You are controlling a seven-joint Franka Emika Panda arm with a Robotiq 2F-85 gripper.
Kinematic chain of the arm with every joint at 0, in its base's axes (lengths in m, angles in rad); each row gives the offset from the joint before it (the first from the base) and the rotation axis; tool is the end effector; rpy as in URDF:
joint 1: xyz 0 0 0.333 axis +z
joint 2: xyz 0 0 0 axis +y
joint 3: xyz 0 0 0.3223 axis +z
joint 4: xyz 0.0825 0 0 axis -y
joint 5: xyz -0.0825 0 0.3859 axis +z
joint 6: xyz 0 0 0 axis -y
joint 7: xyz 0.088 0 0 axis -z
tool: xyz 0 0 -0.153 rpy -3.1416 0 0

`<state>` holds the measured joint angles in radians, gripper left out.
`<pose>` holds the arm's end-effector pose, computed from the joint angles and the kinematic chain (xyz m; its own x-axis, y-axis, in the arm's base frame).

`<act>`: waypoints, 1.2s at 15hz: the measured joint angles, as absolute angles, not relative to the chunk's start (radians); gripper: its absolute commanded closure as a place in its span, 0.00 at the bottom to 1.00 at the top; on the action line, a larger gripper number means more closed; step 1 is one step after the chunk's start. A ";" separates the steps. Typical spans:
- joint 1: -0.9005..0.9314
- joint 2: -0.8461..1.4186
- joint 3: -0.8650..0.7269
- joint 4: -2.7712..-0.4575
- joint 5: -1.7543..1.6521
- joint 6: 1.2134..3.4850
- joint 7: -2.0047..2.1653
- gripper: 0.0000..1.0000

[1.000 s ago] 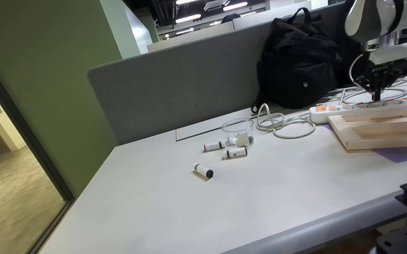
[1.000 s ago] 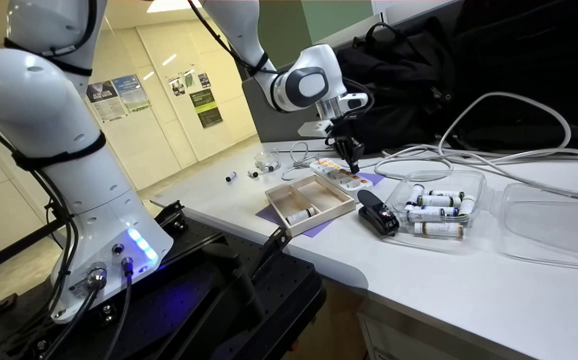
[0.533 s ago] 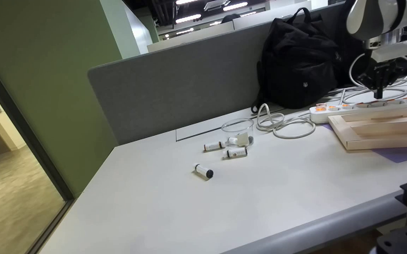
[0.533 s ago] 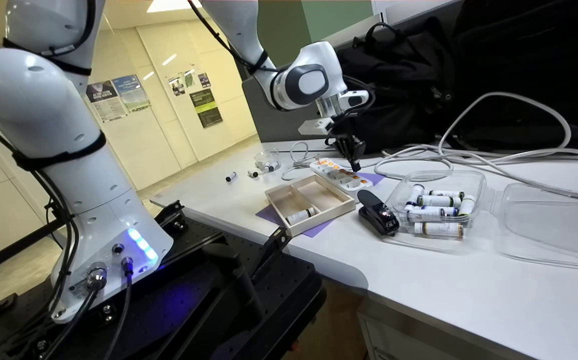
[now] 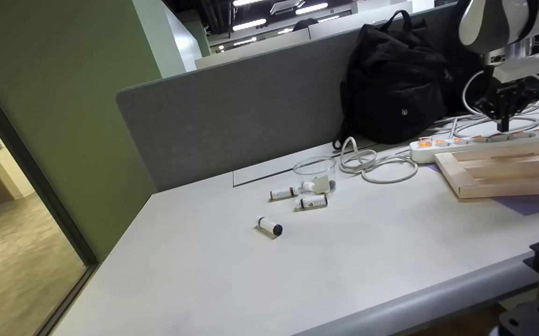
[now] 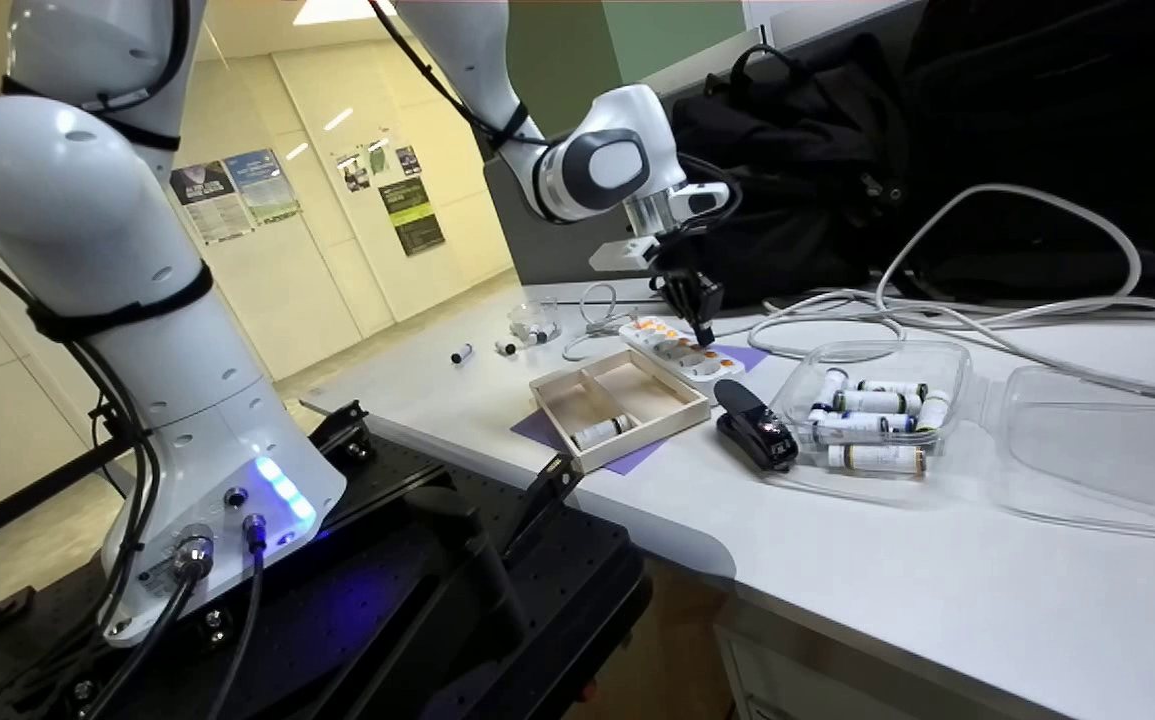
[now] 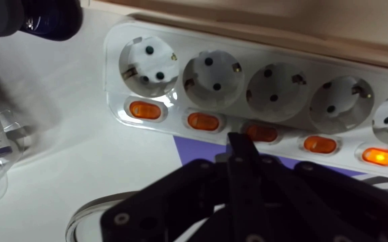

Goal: Turn on the third last switch to the right

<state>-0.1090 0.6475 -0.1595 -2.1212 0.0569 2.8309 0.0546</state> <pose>0.5540 -0.1619 0.0687 0.9404 -0.3314 0.0766 -0.3366 -0.9390 0.0706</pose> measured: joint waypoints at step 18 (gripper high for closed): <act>-0.113 0.645 -0.131 -2.130 0.059 2.832 0.054 1.00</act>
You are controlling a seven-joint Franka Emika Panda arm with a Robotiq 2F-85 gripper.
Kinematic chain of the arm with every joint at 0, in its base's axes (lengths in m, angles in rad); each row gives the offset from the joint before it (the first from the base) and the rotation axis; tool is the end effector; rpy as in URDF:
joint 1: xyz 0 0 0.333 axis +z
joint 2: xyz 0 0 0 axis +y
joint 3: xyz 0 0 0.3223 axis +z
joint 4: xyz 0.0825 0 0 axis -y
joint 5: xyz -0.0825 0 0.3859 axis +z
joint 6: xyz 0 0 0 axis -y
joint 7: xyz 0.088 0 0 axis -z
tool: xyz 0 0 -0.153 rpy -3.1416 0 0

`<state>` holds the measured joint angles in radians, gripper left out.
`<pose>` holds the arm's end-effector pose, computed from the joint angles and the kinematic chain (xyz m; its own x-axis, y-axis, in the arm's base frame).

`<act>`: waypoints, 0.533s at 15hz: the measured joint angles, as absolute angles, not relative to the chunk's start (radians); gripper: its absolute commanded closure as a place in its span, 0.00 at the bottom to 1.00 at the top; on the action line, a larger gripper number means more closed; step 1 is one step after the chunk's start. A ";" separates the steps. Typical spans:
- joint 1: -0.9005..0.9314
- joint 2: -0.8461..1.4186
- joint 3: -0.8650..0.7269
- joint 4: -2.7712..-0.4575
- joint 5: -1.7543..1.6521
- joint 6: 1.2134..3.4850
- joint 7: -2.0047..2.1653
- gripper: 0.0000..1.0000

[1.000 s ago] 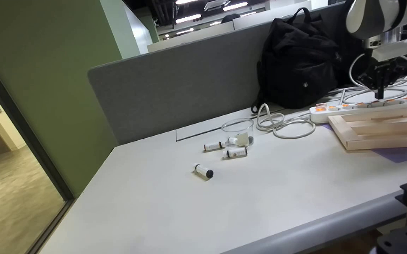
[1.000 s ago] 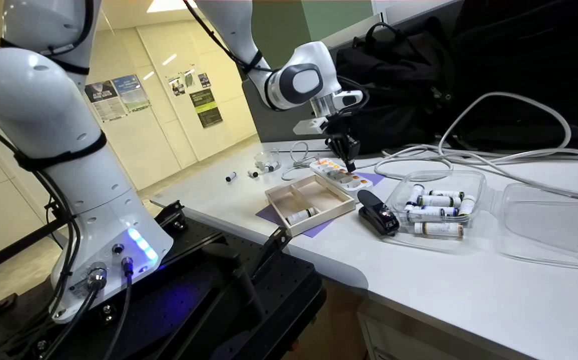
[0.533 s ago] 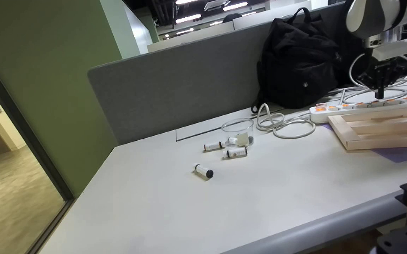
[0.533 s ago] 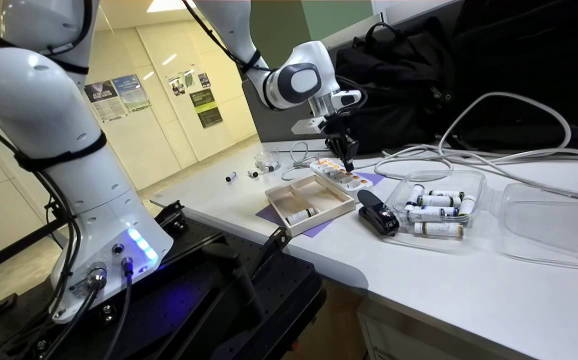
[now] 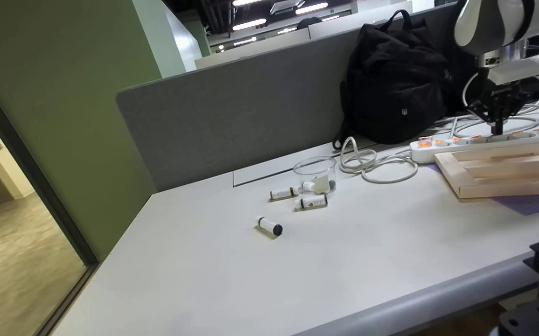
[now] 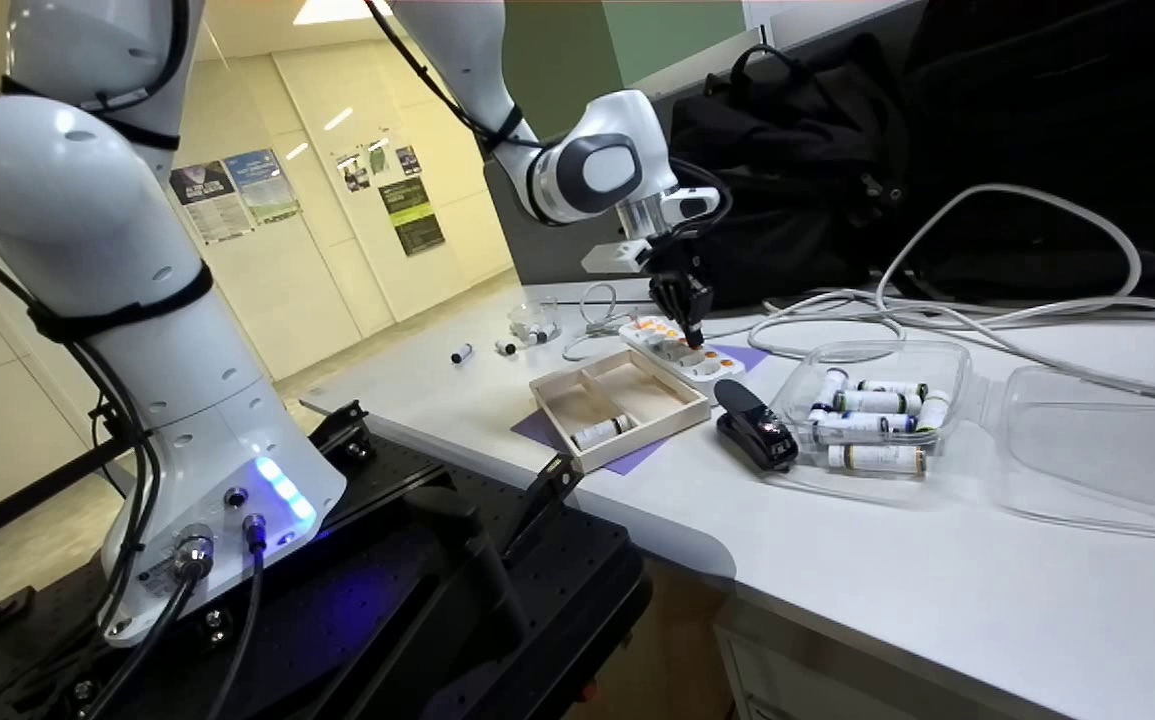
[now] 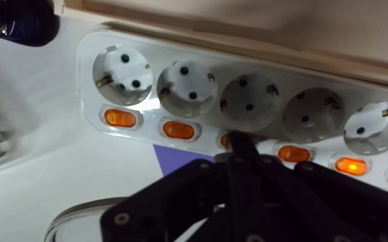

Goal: Turn on the third last switch to the right

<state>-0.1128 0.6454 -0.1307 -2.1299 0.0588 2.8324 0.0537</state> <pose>0.5542 -0.1462 0.0657 0.9463 -0.3161 0.0677 -0.3198 -0.9460 0.0535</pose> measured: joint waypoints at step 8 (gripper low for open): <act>-0.156 0.658 -0.103 -2.100 0.071 2.813 0.048 1.00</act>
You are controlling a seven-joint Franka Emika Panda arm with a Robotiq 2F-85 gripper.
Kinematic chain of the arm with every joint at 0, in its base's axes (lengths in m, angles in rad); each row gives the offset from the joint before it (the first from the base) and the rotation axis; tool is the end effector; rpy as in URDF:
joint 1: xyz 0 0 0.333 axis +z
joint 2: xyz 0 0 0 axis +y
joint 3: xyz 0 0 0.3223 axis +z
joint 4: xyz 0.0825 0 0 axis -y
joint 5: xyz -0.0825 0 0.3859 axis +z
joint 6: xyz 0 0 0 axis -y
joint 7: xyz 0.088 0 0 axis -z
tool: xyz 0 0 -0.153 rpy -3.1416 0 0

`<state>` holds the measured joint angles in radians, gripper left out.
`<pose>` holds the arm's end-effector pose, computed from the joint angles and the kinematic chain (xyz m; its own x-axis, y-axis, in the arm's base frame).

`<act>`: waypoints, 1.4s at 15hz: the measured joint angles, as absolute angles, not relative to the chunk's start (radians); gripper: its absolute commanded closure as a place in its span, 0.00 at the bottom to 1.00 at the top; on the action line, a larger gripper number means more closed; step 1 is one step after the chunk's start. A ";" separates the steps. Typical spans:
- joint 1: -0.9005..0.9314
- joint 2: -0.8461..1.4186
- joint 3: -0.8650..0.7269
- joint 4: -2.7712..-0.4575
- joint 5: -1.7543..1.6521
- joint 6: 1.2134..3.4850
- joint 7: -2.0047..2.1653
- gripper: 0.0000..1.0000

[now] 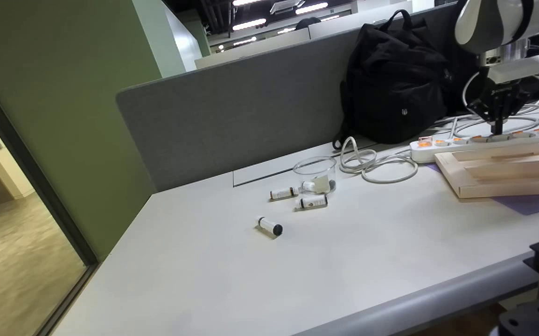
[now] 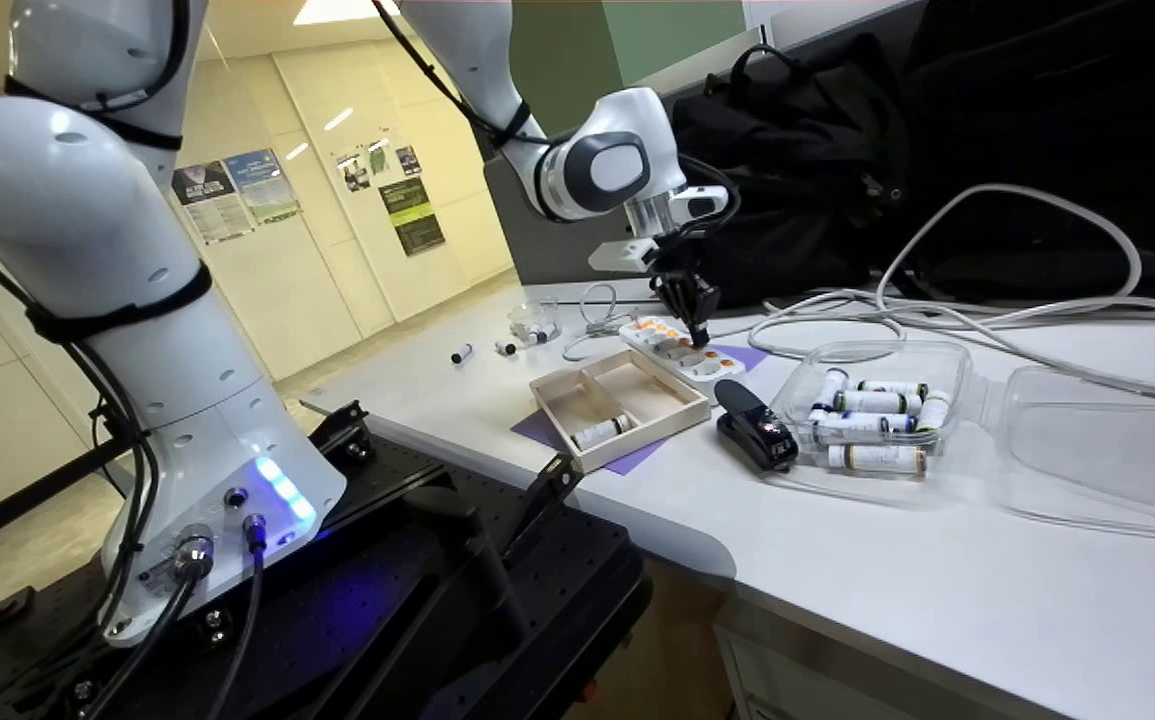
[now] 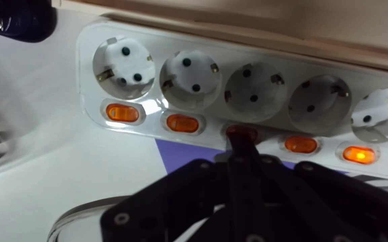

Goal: Turn on the third last switch to the right

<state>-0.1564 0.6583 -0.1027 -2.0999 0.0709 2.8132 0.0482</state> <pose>0.5593 -0.1554 0.0647 0.9377 -0.3418 0.0624 -0.3442 -0.9383 0.0330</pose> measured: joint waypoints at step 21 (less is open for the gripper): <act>-0.315 0.360 -0.057 -2.146 0.137 2.536 -0.208 0.57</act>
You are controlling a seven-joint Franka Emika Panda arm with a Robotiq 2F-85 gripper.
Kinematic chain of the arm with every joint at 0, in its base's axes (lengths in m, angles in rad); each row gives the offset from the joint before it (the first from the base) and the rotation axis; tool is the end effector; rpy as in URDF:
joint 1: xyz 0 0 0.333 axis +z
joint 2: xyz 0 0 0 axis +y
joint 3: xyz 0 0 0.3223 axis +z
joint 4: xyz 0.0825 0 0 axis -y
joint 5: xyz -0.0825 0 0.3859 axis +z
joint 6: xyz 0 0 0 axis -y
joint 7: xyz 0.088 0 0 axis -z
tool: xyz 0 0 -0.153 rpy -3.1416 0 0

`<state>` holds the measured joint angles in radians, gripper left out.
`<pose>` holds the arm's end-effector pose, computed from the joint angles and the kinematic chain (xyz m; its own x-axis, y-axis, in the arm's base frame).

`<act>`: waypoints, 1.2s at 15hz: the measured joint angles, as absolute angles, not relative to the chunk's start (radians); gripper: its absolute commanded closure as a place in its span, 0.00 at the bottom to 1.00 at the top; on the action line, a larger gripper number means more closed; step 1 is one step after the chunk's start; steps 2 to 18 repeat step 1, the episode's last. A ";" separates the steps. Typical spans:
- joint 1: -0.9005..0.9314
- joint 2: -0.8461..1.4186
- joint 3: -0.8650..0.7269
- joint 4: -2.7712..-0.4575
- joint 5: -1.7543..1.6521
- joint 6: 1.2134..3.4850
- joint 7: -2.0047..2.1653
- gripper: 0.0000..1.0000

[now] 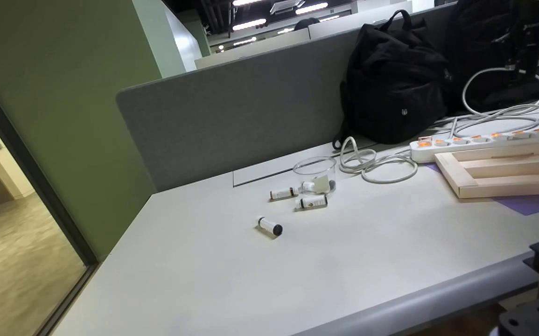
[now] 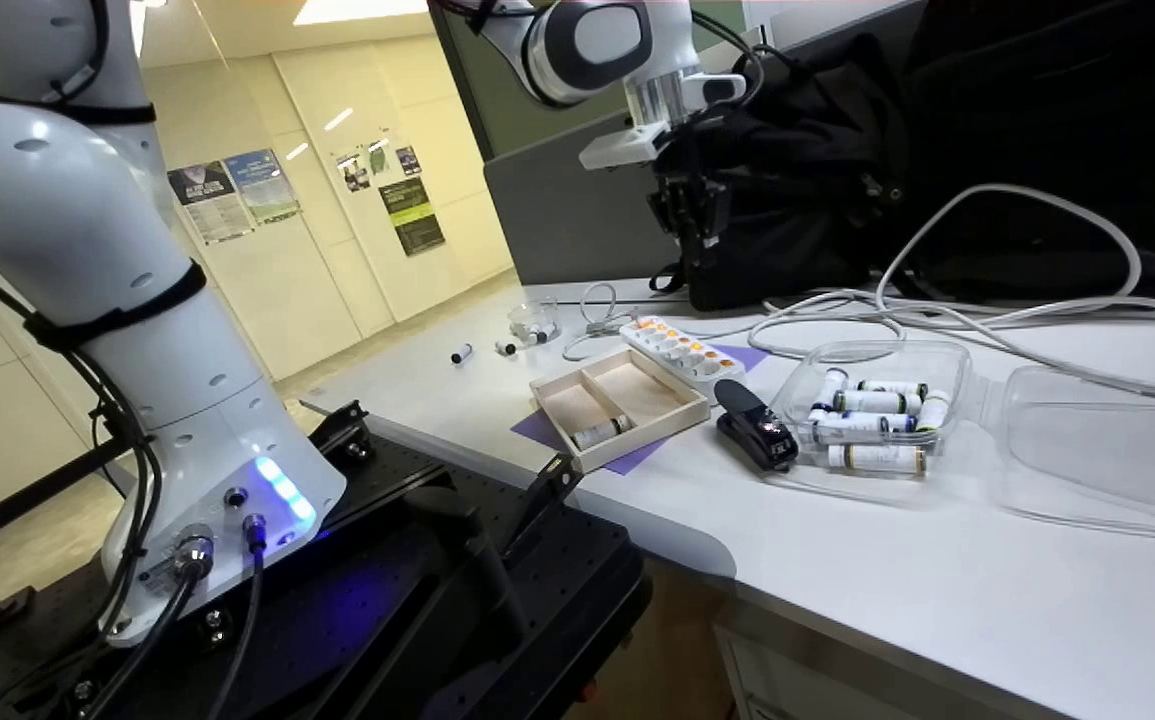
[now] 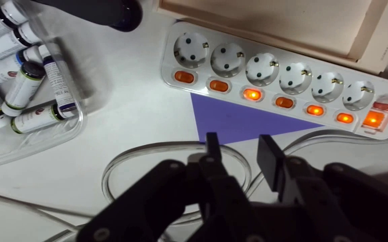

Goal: Turn on the third last switch to the right

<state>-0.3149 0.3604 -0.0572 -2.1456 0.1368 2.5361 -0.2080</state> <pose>0.5399 -0.2093 0.1940 0.9623 -0.2689 0.0403 -0.2667 -0.9623 -0.0539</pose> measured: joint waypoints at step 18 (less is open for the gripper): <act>-0.314 0.357 -0.059 -2.146 0.137 2.537 -0.208 0.51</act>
